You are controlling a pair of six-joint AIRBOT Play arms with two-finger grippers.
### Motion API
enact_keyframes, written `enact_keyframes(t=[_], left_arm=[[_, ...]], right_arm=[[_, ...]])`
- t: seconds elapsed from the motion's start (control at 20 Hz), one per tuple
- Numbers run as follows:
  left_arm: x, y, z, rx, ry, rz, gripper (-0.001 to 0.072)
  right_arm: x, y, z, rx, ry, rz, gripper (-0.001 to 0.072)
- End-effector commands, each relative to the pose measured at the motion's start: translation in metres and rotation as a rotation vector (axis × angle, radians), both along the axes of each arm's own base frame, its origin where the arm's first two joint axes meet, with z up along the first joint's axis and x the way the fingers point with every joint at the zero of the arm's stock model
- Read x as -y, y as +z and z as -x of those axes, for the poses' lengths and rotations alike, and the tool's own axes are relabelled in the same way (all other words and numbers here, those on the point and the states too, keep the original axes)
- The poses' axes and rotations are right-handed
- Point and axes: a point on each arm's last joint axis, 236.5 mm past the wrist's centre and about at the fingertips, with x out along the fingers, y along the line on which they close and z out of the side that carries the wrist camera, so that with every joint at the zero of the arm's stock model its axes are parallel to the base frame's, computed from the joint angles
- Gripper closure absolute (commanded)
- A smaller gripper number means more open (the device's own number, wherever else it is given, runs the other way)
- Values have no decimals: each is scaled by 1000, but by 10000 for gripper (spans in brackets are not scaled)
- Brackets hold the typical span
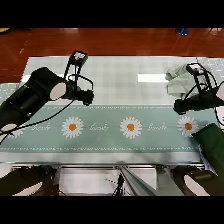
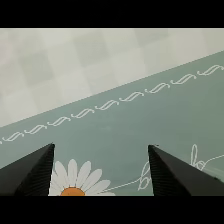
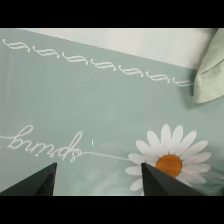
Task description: Fold the shirts.
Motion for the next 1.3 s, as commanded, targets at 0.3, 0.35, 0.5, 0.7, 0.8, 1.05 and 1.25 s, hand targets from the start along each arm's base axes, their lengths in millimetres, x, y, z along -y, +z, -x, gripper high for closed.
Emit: enact_keyframes(t=[0.3,0.35,0.5,0.7,0.8,1.05,1.25], left_arm=[[0,0,0,0,1,0,-13],[0,0,0,0,1,0,-13],[0,0,0,-1,0,-1,-13],[-1,-1,-1,-2,2,-2,-13],[-1,-5,-1,-10,3,-7,-13],[0,-9,-8,5,-42,-24,-13],[-6,-8,-13,10,-29,-24,-13]], right_arm=[[-18,45,-80,389,-35,-107,114],[-19,51,-87,426,-35,-112,114],[-23,91,-121,647,-41,-151,114],[-20,109,-133,738,-35,-142,117],[-13,94,-124,669,-17,-81,116],[44,76,-139,653,-69,124,133],[150,37,-167,645,-471,39,132]])
